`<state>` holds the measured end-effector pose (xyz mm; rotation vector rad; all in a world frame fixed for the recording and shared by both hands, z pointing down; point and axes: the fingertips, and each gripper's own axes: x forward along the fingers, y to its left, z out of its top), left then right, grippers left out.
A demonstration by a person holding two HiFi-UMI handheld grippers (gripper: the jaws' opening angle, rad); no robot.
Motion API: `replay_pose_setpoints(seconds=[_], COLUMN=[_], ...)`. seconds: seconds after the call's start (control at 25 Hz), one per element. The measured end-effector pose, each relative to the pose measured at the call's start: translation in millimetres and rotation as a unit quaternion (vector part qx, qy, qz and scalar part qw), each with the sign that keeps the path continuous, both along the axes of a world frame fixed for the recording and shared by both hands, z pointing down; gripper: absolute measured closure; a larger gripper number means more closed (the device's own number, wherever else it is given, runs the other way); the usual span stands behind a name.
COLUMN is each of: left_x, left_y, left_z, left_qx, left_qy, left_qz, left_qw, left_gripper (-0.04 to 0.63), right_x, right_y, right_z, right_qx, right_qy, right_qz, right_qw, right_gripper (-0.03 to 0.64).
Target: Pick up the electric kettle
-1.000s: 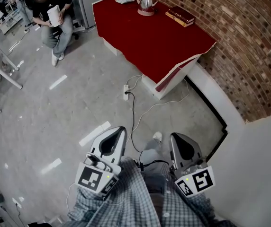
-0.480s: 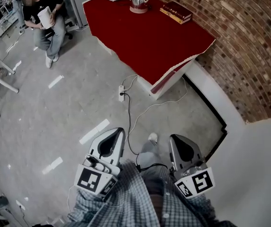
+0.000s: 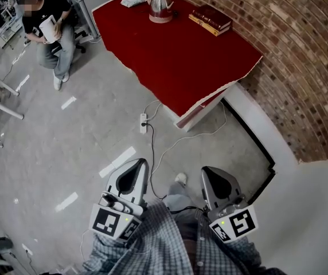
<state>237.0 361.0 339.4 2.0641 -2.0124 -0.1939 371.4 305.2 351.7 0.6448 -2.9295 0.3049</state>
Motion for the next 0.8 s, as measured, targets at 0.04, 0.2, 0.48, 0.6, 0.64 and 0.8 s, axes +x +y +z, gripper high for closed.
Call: replay_pose_setpoints(seconds=[0.04,0.2,0.48,0.6,0.64,0.8], left_x=[1.0,7.6,-8.7,-32.0,-41.2,-87.1], left_y=[-10.1,-46.1,-82.5,-94.8,-100.8,-119.0], left_z=[-0.5,0.0,1.6,3.4,2.4,9.8], left_qx=[0.0,-0.003,-0.009,-0.003,0.003,-0.003], left_qy=[0.001,0.005,0.011,0.012,0.013,0.014], left_qz=[-0.001,0.001,-0.001,0.0,0.002,0.019], left_qw=[1.0,1.0,0.9999,0.9999,0.9999,0.9997], left_gripper=[0.588,0.589,0.588,0.589,0.589,0.588], right_x=[0.3,3.9,-15.4,-36.8,-45.7,-91.2], right_y=[-9.3,-43.7,-85.4,-92.9,-96.7,-113.4], right_z=[-0.3,0.8,6.3,10.6,12.0,10.1], right_qx=[0.001,0.005,-0.003,-0.004,-0.004,0.009], right_qy=[-0.001,0.0,0.003,0.005,0.008,0.013], right_qz=[-0.003,-0.007,-0.012,-0.01,-0.009,0.004], right_qw=[1.0,1.0,1.0,1.0,1.0,1.0], right_gripper=[0.609,0.609,0.609,0.609,0.609,0.609])
